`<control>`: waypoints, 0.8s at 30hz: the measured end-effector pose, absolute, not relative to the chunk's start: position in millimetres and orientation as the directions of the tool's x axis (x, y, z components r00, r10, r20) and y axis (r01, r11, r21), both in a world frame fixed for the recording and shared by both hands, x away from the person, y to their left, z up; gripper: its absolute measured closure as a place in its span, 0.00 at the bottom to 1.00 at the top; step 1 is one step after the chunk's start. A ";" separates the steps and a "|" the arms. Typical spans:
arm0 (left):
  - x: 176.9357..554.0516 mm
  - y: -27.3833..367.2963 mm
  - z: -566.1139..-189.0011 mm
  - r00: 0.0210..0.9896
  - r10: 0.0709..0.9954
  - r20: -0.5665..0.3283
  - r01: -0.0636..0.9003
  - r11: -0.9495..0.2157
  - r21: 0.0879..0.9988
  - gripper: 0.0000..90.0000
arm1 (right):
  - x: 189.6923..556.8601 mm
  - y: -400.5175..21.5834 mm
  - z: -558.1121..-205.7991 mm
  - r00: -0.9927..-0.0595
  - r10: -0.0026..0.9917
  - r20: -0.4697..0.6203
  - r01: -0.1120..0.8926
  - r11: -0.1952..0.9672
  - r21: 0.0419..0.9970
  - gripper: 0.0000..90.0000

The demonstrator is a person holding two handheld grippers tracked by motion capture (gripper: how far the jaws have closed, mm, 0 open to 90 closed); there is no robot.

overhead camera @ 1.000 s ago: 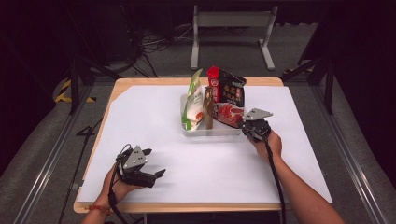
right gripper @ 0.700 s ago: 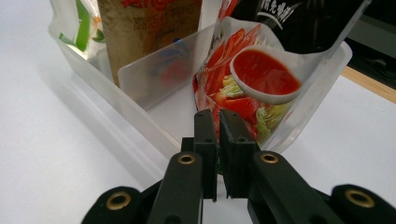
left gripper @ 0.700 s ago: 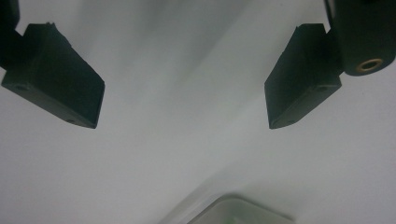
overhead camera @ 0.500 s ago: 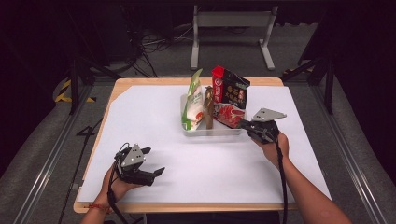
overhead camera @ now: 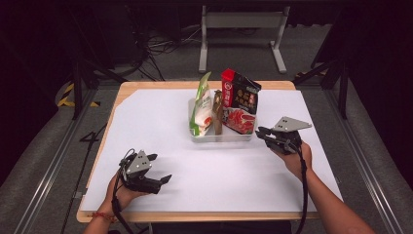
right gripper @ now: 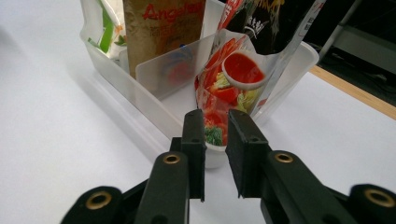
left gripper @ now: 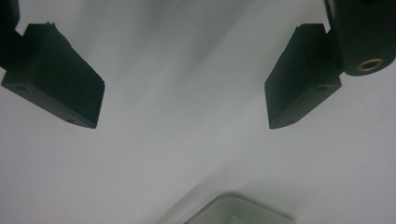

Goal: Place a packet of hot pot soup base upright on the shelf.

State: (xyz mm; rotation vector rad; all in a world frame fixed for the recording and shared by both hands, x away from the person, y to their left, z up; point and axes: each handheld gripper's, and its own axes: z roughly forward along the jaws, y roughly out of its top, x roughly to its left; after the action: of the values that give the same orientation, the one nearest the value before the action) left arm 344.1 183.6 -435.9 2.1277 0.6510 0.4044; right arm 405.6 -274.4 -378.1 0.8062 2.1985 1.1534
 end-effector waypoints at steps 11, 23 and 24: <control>344.5 183.6 -436.6 0.813 0.581 0.052 0.308 -0.504 0.807 0.14 | 394.1 -289.4 -379.9 -0.701 0.689 -0.182 0.237 0.466 0.852 0.70; 342.6 183.6 -436.2 0.810 0.583 0.058 0.307 -0.507 0.805 0.14 | 382.3 -300.2 -385.7 -0.704 0.680 -0.206 0.232 0.494 0.838 0.44; 342.4 183.6 -436.3 0.810 0.583 0.063 0.305 -0.510 0.804 0.14 | 381.3 -300.9 -386.6 -0.705 0.675 -0.217 0.226 0.505 0.833 0.40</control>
State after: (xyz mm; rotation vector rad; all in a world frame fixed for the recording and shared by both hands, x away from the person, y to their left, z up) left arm 342.4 183.6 -436.3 2.1374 0.6522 0.4145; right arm 381.3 -300.9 -386.6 0.7365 2.2221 1.1210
